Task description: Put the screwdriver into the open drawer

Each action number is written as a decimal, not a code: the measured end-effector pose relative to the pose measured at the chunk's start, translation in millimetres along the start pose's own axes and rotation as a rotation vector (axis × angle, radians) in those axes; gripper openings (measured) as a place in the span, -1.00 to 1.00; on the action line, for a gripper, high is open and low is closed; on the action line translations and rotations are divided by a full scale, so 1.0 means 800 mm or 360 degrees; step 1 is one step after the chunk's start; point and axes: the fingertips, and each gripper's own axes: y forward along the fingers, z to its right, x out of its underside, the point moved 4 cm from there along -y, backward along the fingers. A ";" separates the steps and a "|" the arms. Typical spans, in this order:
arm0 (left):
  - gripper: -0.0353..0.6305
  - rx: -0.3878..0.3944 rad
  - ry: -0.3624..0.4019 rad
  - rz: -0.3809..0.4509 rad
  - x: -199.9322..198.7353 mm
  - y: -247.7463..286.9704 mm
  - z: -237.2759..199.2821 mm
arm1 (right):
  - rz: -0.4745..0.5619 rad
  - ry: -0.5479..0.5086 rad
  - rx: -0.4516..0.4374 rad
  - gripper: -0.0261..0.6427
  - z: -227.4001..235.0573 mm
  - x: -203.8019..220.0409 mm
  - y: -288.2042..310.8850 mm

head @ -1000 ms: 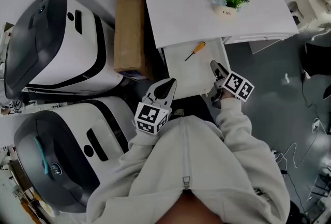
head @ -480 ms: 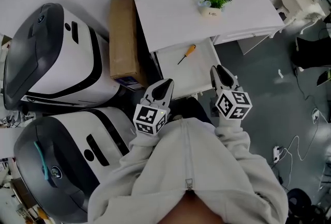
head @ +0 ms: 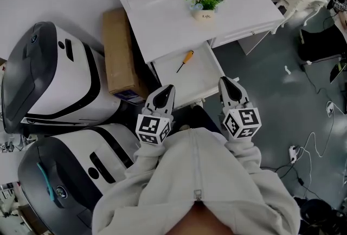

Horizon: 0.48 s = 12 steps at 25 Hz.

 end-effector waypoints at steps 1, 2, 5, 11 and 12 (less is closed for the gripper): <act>-0.84 0.0000 0.0001 -0.0003 0.000 0.001 0.000 | -0.0012 0.0001 0.0002 -0.79 0.001 0.003 -0.002; -0.84 0.0000 0.0001 -0.0007 0.001 0.002 0.001 | -0.0023 0.0002 0.0002 -0.79 0.001 0.005 -0.003; -0.84 0.0004 0.0003 -0.0015 0.001 0.004 0.002 | -0.0044 -0.0006 -0.0007 -0.80 0.000 0.009 -0.003; -0.84 0.0017 0.0014 -0.0022 0.004 0.008 0.007 | -0.0063 -0.0012 -0.0039 -0.81 -0.005 0.015 -0.003; -0.84 0.0017 0.0015 -0.0022 0.004 0.008 0.008 | -0.0064 -0.0015 -0.0042 -0.81 -0.005 0.015 -0.002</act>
